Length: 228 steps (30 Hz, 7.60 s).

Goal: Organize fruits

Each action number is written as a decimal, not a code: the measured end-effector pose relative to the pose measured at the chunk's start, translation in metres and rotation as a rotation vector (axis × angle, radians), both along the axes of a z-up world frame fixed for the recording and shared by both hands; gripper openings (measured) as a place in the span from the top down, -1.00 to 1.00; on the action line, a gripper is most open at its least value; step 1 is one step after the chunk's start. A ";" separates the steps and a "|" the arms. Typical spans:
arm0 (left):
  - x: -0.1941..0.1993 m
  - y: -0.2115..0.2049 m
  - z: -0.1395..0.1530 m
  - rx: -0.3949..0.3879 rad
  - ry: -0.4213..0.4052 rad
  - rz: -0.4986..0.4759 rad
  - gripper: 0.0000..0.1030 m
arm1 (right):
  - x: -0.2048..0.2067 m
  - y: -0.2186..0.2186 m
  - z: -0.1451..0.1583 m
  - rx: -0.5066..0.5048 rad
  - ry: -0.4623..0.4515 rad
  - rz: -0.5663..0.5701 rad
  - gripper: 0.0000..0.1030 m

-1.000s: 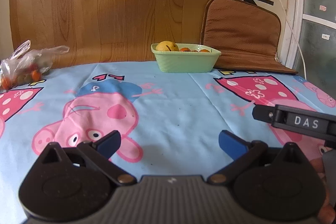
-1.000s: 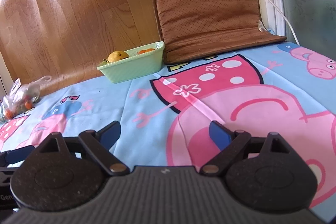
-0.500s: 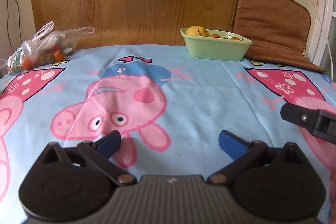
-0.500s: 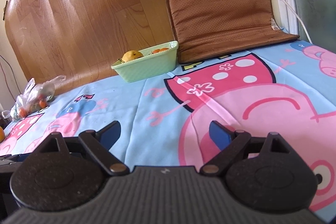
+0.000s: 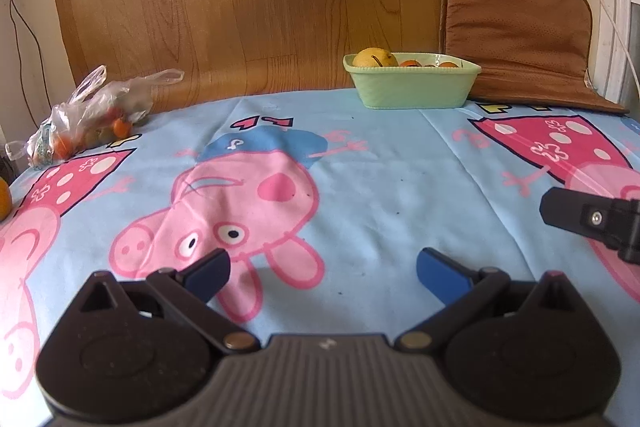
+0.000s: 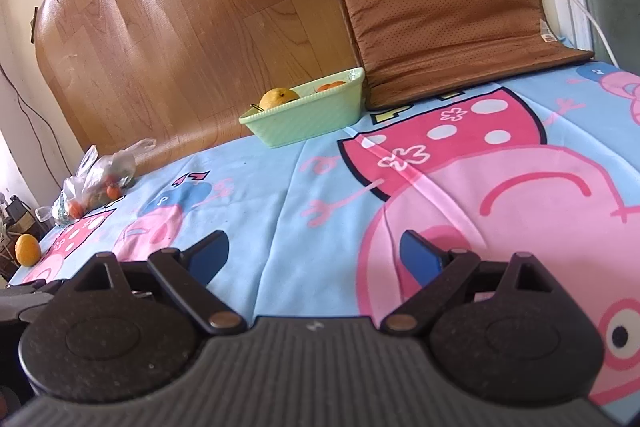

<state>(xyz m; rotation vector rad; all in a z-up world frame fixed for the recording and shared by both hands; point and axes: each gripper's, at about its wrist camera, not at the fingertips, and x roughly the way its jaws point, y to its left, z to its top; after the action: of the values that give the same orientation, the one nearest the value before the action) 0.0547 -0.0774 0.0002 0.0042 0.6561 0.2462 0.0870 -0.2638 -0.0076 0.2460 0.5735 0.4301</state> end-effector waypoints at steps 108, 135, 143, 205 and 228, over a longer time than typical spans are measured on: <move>-0.002 0.005 0.002 0.051 -0.020 0.071 -1.00 | -0.004 -0.008 0.002 0.055 -0.049 0.022 -0.85; -0.004 0.009 0.003 0.036 -0.032 0.065 -1.00 | -0.006 -0.010 0.002 0.061 -0.061 0.010 -0.85; -0.004 0.008 0.003 0.034 -0.033 0.064 -1.00 | -0.006 -0.010 0.002 0.062 -0.063 0.006 -0.85; -0.004 0.008 0.001 0.027 -0.033 0.060 -1.00 | -0.007 -0.013 0.004 0.072 -0.070 -0.004 -0.85; -0.005 0.010 0.000 0.028 -0.030 0.044 -1.00 | -0.008 -0.014 0.004 0.078 -0.075 -0.008 -0.85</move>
<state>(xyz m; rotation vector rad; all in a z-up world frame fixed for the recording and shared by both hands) 0.0495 -0.0676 -0.0002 0.0130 0.6237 0.2974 0.0795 -0.2775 -0.0038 0.3055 0.4828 0.4523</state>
